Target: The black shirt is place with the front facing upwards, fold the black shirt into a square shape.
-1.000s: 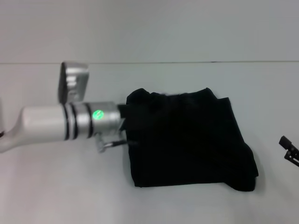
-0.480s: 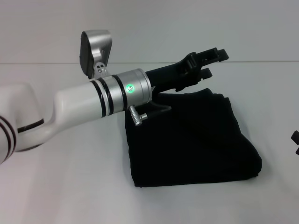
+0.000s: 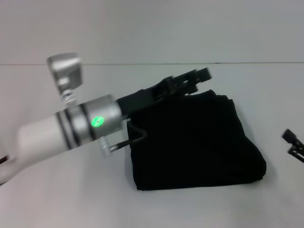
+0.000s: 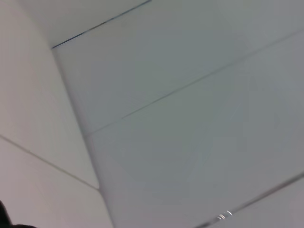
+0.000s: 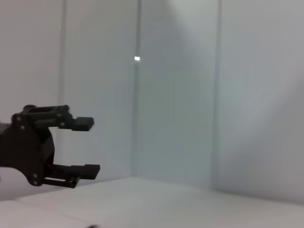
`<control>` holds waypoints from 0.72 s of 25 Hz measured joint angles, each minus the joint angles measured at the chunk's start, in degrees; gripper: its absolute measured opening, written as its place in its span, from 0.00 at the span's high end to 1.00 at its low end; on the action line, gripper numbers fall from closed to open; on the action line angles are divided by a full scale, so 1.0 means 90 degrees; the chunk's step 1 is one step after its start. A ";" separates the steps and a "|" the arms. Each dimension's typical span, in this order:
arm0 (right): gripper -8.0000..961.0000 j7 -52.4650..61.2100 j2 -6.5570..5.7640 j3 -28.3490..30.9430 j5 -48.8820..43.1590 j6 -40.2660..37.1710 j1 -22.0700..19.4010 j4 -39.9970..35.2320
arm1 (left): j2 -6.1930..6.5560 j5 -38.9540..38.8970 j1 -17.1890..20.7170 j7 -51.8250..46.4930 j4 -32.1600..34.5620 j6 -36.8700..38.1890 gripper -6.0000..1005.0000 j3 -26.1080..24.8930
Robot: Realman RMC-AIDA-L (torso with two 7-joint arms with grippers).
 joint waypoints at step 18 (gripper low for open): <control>0.05 0.1919 0.0014 -0.2432 -0.0664 0.0419 0.0554 -0.1817 | 0.0043 0.0238 0.1827 0.0155 0.1344 0.1350 0.14 -0.0119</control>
